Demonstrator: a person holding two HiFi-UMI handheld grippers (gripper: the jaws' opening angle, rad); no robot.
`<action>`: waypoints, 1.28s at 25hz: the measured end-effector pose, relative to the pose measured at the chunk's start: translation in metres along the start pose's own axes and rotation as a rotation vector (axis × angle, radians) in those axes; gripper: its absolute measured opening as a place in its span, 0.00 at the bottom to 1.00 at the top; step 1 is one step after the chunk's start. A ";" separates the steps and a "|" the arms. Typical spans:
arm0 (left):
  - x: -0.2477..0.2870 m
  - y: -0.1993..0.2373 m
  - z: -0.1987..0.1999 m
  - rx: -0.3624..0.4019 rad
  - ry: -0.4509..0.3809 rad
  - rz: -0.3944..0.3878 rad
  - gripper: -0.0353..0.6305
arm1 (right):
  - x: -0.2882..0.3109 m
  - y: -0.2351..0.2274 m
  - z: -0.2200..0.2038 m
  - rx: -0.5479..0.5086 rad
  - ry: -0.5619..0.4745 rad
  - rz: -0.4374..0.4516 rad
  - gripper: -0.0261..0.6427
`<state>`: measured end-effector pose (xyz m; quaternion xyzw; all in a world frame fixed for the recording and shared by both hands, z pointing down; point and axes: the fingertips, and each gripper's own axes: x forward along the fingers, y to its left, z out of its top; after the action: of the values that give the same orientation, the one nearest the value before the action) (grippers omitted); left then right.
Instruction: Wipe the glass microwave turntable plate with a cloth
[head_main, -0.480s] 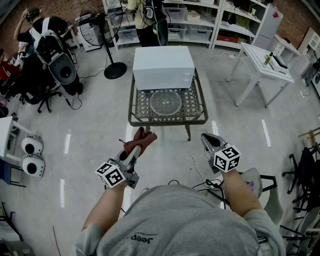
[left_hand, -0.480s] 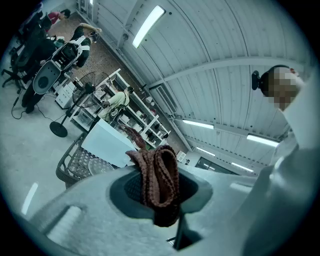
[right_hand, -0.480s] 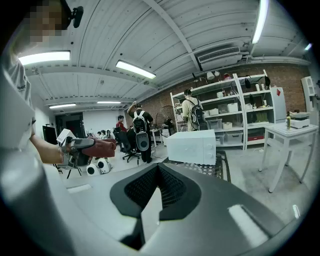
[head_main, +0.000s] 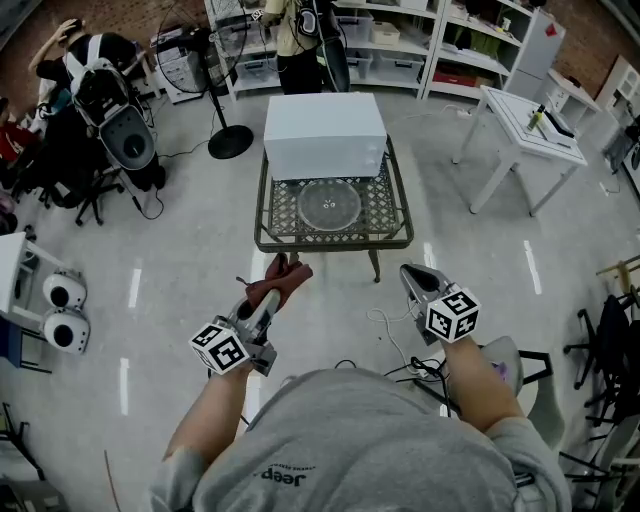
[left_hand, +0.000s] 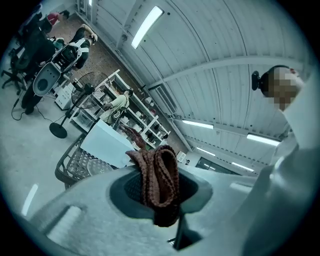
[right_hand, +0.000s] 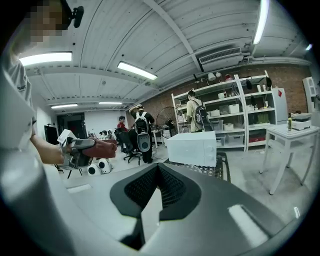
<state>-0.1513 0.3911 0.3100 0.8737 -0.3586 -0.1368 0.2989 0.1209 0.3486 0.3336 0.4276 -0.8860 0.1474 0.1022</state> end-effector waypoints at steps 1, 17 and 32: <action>0.000 -0.001 -0.001 0.000 0.000 0.003 0.16 | -0.001 0.000 0.000 0.002 -0.001 0.001 0.05; 0.045 -0.079 -0.023 0.050 -0.084 0.054 0.16 | -0.062 -0.035 0.020 -0.048 -0.010 0.074 0.05; 0.057 -0.068 -0.022 0.016 -0.125 0.074 0.16 | -0.054 -0.060 0.018 -0.057 0.017 0.103 0.05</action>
<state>-0.0639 0.3981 0.2834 0.8520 -0.4097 -0.1770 0.2736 0.2006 0.3462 0.3108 0.3769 -0.9098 0.1309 0.1142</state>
